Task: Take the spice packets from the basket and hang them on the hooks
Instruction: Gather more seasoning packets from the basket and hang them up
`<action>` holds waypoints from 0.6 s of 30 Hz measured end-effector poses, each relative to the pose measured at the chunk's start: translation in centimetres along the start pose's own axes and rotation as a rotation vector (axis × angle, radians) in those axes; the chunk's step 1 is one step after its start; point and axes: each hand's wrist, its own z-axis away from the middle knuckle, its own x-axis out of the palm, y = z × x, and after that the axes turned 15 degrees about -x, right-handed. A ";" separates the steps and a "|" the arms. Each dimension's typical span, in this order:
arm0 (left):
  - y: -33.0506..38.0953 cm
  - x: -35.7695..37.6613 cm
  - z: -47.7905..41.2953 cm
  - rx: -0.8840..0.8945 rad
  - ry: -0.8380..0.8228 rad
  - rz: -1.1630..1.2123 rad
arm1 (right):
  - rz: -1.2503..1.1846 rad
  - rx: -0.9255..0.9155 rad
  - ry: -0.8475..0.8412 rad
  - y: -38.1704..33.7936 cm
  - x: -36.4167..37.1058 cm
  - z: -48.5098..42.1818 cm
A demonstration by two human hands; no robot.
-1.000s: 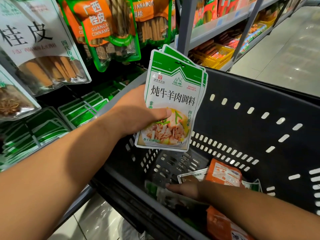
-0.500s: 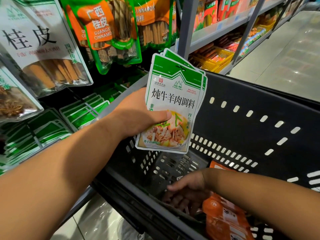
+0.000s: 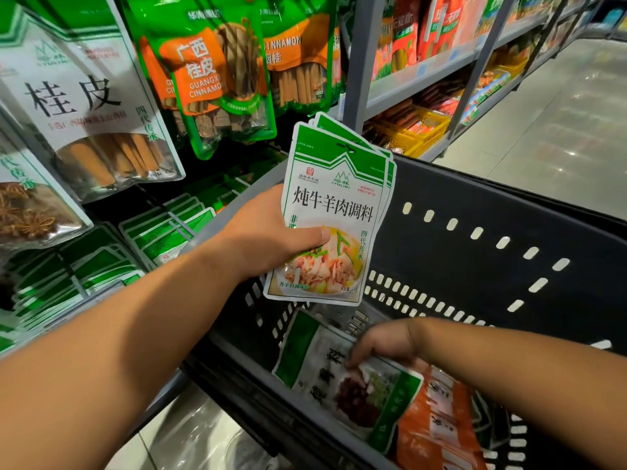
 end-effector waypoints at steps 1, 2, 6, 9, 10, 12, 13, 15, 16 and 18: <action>-0.1 0.0 0.0 0.002 0.008 0.007 | -0.016 0.002 0.041 -0.1 -0.4 0.5; -0.1 0.1 -0.1 0.004 0.018 0.011 | -0.043 0.000 0.092 0.1 -0.8 1.0; 0.1 0.3 -0.1 0.004 0.082 0.021 | -0.126 -0.081 0.261 0.2 -1.9 2.9; 0.3 0.4 0.1 0.019 0.095 0.041 | -0.127 -0.184 0.387 -0.4 -2.4 4.8; 0.3 0.4 0.2 0.037 0.095 0.039 | -0.126 -0.210 0.428 -0.7 -2.4 5.5; 0.5 0.4 0.5 0.071 0.103 0.022 | -0.086 -0.263 0.523 -1.2 -2.3 6.7; 0.6 0.3 0.7 0.079 0.114 0.016 | -0.069 -0.289 0.553 -1.5 -2.2 7.3; 1.0 0.0 1.2 0.080 0.151 0.009 | -0.087 -0.332 0.571 -1.8 -2.3 8.3; 1.1 -0.3 1.5 0.076 0.175 0.002 | -0.106 -0.350 0.570 -1.9 -2.3 8.9; 1.3 -1.0 2.1 0.066 0.212 0.003 | -0.115 -0.394 0.577 -2.5 -2.0 10.0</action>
